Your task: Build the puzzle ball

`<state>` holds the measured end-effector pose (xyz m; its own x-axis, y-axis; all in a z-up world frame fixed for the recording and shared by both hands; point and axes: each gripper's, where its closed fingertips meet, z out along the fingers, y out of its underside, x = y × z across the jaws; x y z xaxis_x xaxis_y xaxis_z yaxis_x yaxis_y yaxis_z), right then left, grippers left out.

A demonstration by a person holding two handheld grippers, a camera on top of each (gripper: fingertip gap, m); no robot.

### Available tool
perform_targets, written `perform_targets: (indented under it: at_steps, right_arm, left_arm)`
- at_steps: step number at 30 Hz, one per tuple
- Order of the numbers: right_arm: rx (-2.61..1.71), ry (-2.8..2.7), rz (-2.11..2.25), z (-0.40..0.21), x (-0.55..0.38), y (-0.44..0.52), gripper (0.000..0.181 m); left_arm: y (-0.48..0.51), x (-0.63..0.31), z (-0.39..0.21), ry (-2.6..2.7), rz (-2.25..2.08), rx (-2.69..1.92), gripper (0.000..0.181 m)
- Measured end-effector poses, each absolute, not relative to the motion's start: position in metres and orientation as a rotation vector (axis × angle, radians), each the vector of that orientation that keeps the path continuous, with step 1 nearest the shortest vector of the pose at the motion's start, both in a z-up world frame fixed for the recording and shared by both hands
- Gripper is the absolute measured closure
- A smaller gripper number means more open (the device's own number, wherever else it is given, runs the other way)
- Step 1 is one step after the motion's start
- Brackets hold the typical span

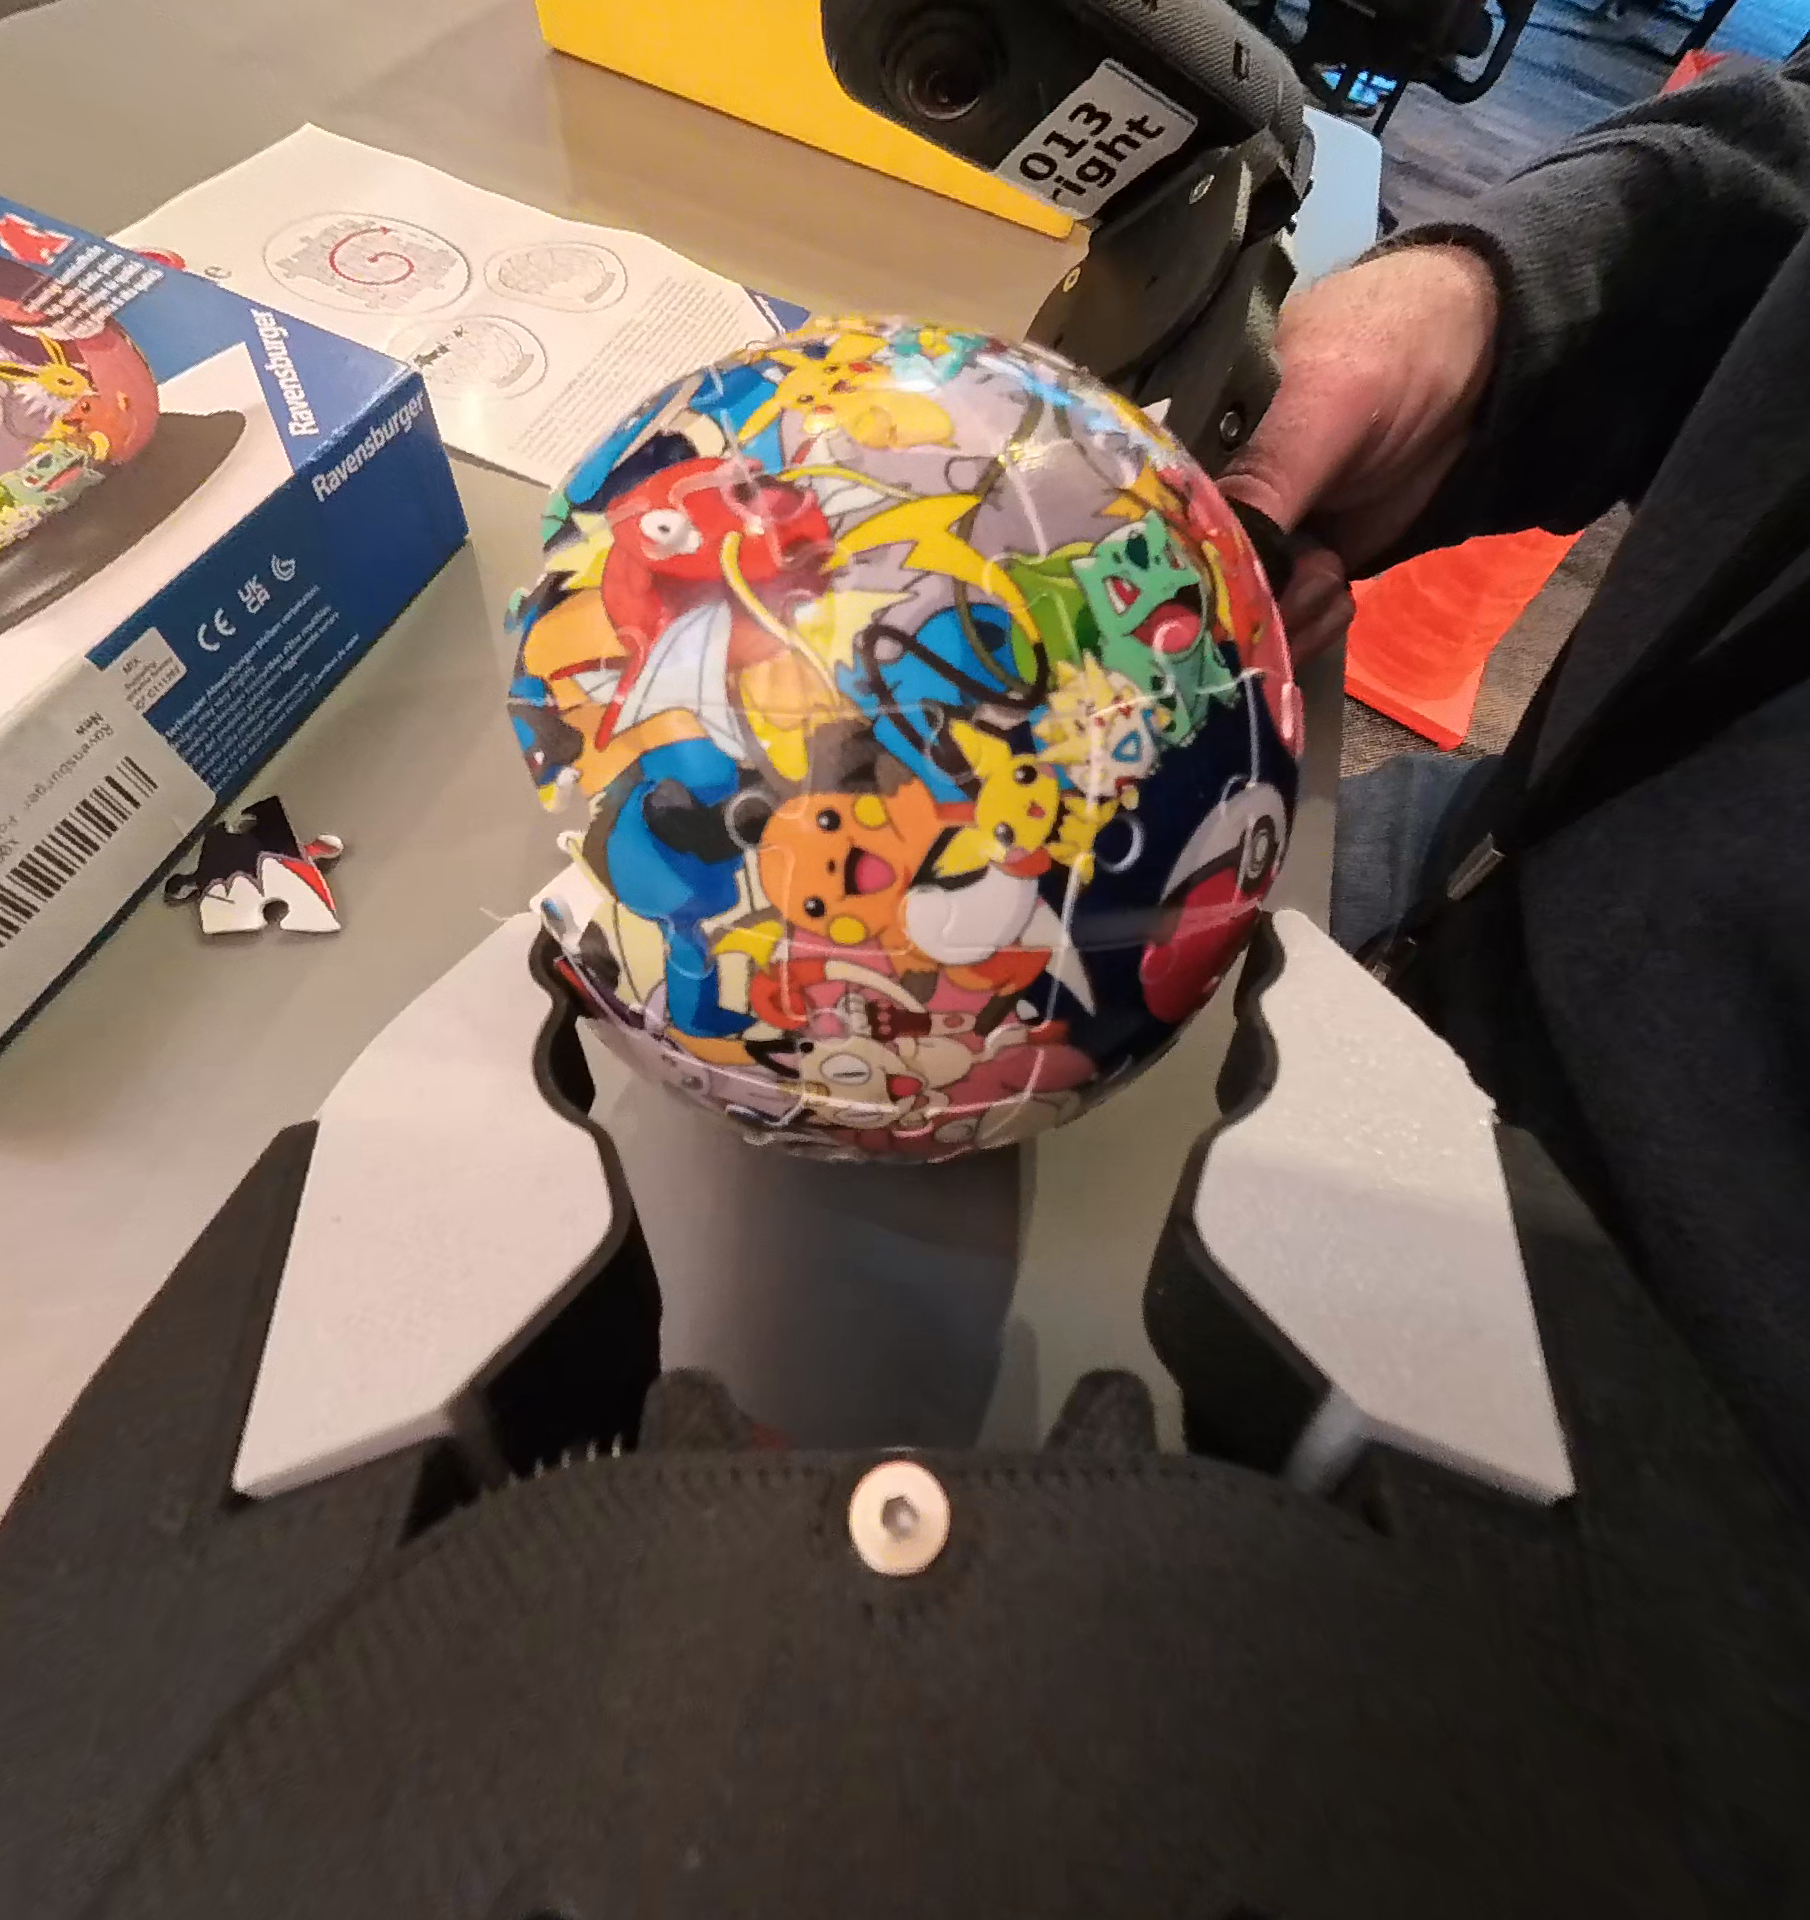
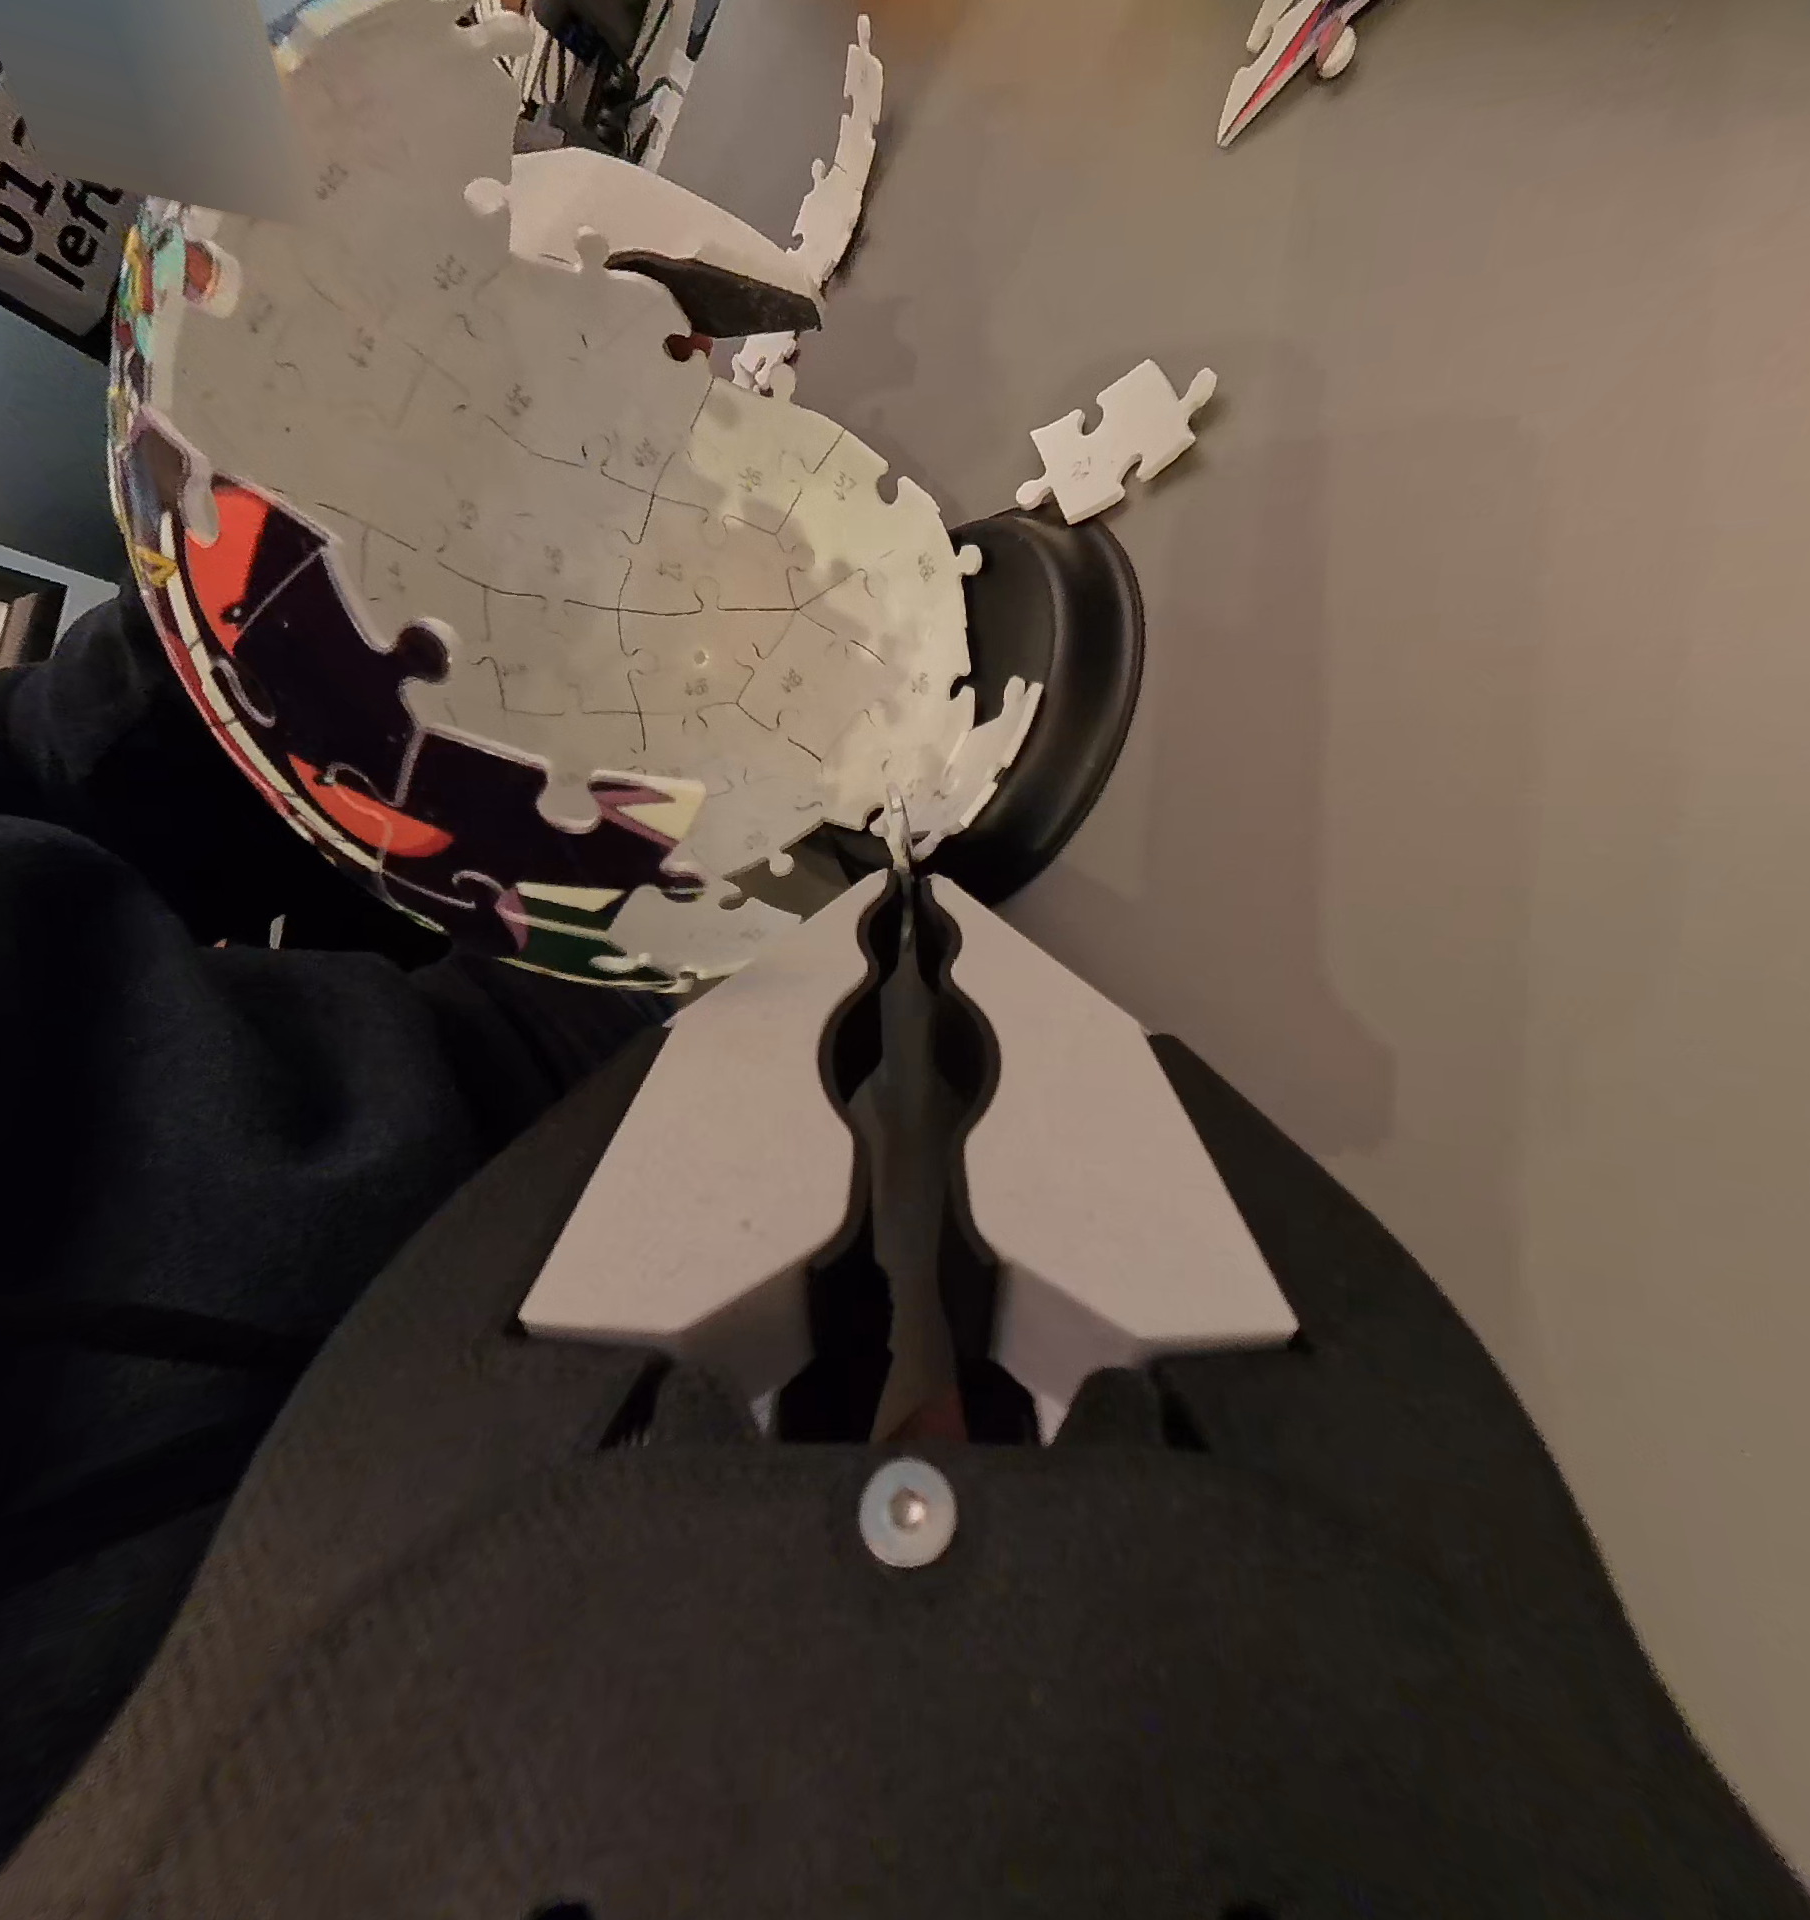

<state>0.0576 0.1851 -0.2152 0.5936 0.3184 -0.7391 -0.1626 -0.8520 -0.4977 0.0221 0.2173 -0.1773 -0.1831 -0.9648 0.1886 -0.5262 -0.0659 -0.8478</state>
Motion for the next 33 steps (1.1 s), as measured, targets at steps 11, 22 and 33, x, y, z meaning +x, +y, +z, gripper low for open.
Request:
perform_targets:
  at_steps: [11,22,33]
  right_arm:
    - [-2.297,-0.104,1.198,-0.216,0.061,0.186,0.181]
    - [-2.305,-0.072,1.2,-0.217,0.062,0.189,0.181]
    - [-2.289,-0.035,1.247,-0.214,0.056,0.2,0.18]
  left_arm:
    - [0.22,0.023,-0.178,1.771,-1.129,-1.566,0.063]
    - [0.222,0.024,-0.178,1.812,-1.029,-1.518,0.063]
    - [0.227,0.022,-0.178,1.861,-0.912,-1.45,0.063]
